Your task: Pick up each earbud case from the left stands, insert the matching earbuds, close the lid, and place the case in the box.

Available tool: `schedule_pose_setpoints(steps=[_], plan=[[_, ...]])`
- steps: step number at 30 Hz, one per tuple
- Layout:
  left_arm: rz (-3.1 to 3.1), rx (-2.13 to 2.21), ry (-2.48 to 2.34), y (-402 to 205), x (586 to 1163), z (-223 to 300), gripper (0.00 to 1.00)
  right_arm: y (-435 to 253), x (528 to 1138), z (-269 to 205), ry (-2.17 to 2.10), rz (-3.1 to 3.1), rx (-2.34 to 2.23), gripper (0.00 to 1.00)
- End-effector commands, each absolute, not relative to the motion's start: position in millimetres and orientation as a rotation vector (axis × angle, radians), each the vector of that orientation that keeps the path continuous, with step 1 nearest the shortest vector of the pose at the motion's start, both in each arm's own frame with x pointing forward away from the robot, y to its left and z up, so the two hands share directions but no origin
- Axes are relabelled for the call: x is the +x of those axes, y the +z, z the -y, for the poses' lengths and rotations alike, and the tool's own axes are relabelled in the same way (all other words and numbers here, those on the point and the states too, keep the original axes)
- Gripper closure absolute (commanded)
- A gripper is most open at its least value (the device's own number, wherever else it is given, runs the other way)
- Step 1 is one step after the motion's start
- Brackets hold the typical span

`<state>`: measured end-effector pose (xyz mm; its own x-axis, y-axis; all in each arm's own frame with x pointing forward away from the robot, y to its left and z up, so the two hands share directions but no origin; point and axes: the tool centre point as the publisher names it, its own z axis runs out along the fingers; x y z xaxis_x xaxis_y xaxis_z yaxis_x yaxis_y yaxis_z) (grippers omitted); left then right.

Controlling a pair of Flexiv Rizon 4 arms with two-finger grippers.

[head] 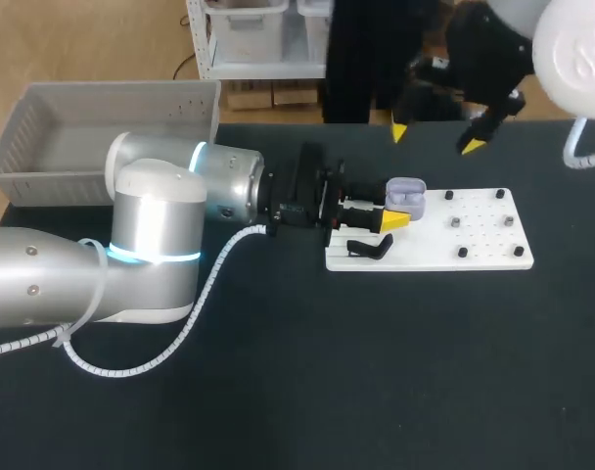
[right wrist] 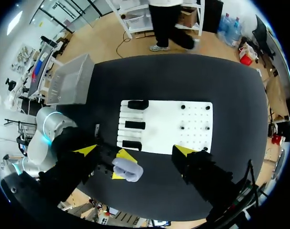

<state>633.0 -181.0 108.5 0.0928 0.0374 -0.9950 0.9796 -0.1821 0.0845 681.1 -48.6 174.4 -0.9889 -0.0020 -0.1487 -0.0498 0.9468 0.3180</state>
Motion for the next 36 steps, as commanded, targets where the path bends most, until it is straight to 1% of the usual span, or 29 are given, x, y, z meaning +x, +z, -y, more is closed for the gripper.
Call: schedule_pose_setpoints(steps=[1, 10, 18, 29, 36], plan=[[-1.083, 1.412, -1.246, 108, 631, 181, 1.0, 160, 686, 52, 0.483, -2.969, -0.018, 0.0], [-1.083, 1.412, -1.246, 108, 631, 181, 1.0, 139, 686, 61, 0.448, -3.007, 0.025, 0.0], [-1.083, 1.412, -1.246, 108, 631, 181, 1.0, 127, 671, 58, 0.422, -3.061, -0.018, 0.0], [-1.083, 1.412, -1.246, 108, 631, 181, 1.0, 133, 649, 54, 0.402, -3.071, -0.07, 0.0], [-1.083, 1.412, -1.246, 108, 631, 181, 1.0, 160, 650, 70, 0.443, -2.921, -0.012, 0.0]])
